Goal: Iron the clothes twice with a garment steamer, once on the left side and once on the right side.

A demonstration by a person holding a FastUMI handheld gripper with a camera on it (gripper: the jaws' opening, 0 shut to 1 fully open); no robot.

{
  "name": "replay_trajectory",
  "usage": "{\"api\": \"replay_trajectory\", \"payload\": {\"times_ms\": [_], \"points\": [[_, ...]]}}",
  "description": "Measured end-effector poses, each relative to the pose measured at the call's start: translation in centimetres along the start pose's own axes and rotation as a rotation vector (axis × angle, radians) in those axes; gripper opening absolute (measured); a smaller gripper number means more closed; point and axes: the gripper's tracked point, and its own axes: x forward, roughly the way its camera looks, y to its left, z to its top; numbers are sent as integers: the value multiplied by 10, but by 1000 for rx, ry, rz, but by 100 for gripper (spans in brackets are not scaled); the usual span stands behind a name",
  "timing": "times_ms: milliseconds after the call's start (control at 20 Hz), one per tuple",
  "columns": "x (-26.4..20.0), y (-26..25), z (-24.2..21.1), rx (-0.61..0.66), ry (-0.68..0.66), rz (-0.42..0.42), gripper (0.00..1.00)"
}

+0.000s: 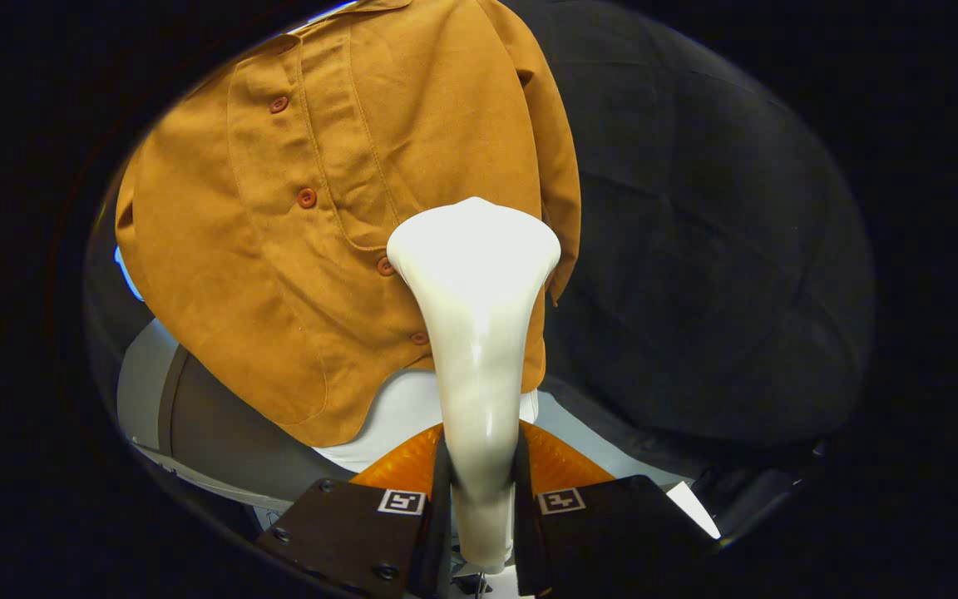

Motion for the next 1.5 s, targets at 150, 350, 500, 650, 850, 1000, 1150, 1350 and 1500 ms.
{"api": "replay_trajectory", "payload": {"times_ms": [150, 350, 500, 650, 850, 1000, 1150, 1350, 1500], "points": [[-22, 2, -4, -11, -24, -26, 34], [-58, 15, 13, -12, -98, -53, 34], [-92, 40, 39, -18, -187, -55, 34], [-130, 82, 66, -49, -291, -23, 34], [-171, 162, 92, -90, -379, 70, 34], [-202, 227, 93, -134, -433, 153, 34], [-230, 287, 84, -174, -485, 245, 34], [-265, 362, 65, -236, -518, 383, 34], [-292, 402, 50, -270, -541, 455, 34]]}}
